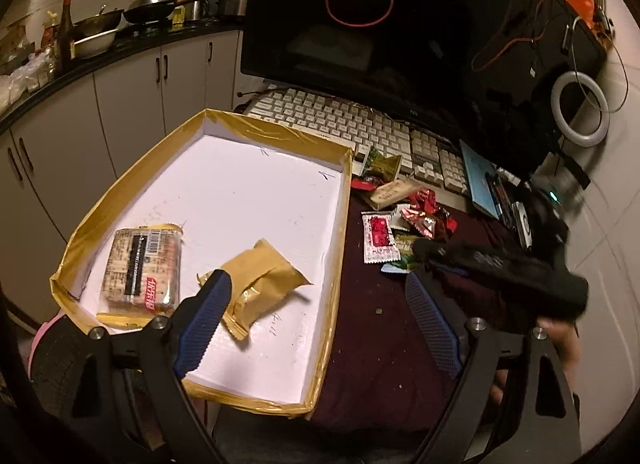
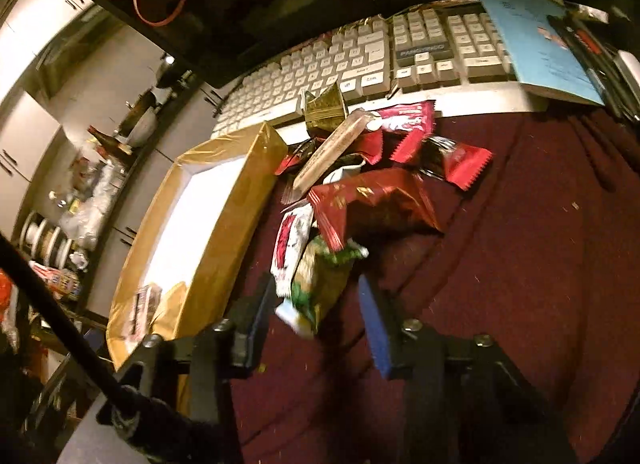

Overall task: Organize snacks
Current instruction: 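Lower both packs into the white tray and open both grippers, then grasp the white-red cake wrapper with the left gripper while the right grasps the green chip bag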

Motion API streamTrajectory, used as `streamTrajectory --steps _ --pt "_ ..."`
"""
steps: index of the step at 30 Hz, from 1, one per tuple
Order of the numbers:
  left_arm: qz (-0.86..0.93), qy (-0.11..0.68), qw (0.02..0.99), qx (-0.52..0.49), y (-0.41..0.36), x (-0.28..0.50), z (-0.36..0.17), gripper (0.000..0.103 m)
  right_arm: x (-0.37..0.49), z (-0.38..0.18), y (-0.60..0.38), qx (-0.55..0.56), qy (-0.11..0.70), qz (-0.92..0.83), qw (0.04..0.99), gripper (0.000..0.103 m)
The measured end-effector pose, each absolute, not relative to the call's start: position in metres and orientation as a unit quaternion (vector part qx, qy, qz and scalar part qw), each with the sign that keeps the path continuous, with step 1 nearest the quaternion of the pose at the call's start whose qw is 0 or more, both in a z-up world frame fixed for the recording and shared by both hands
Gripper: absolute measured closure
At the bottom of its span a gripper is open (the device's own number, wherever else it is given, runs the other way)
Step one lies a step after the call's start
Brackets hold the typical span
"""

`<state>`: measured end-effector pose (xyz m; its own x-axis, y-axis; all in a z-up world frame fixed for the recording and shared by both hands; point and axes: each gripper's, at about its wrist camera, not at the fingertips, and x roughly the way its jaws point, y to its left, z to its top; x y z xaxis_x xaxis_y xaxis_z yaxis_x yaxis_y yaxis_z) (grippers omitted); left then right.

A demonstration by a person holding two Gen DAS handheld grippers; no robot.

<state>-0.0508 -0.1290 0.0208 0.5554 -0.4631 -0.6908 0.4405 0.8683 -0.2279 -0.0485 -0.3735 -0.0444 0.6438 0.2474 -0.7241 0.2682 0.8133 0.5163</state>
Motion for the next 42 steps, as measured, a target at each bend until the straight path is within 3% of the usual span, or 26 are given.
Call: streamTrajectory --steps 7,16,20,23,28,31,42 --pt "-0.258 0.395 0.882 0.012 -0.142 -0.056 0.021 0.014 -0.063 -0.048 -0.371 0.307 0.403 -0.011 0.862 0.094" --pt "-0.311 0.413 0.851 0.094 -0.204 -0.04 0.019 0.016 -0.127 -0.043 -0.397 0.352 0.336 0.015 0.873 0.098" --pt "-0.323 0.45 0.824 0.119 -0.24 -0.015 0.005 0.024 -0.144 -0.043 -0.406 0.344 0.307 -0.014 0.887 0.098" --pt "-0.312 0.479 0.808 0.142 -0.266 0.005 -0.008 0.036 -0.143 -0.045 -0.41 0.348 0.299 -0.016 0.889 0.098" --pt "-0.278 0.501 0.8 0.179 -0.295 0.028 -0.026 0.04 -0.136 -0.042 -0.4 0.317 0.306 -0.022 0.897 0.098" --pt "-0.266 0.527 0.786 0.183 -0.304 0.042 -0.039 0.055 -0.134 -0.041 -0.396 0.305 0.307 -0.025 0.901 0.098" --pt "-0.277 0.519 0.784 0.197 -0.296 0.026 -0.047 0.08 -0.137 -0.04 -0.393 0.299 0.308 -0.028 0.903 0.097"
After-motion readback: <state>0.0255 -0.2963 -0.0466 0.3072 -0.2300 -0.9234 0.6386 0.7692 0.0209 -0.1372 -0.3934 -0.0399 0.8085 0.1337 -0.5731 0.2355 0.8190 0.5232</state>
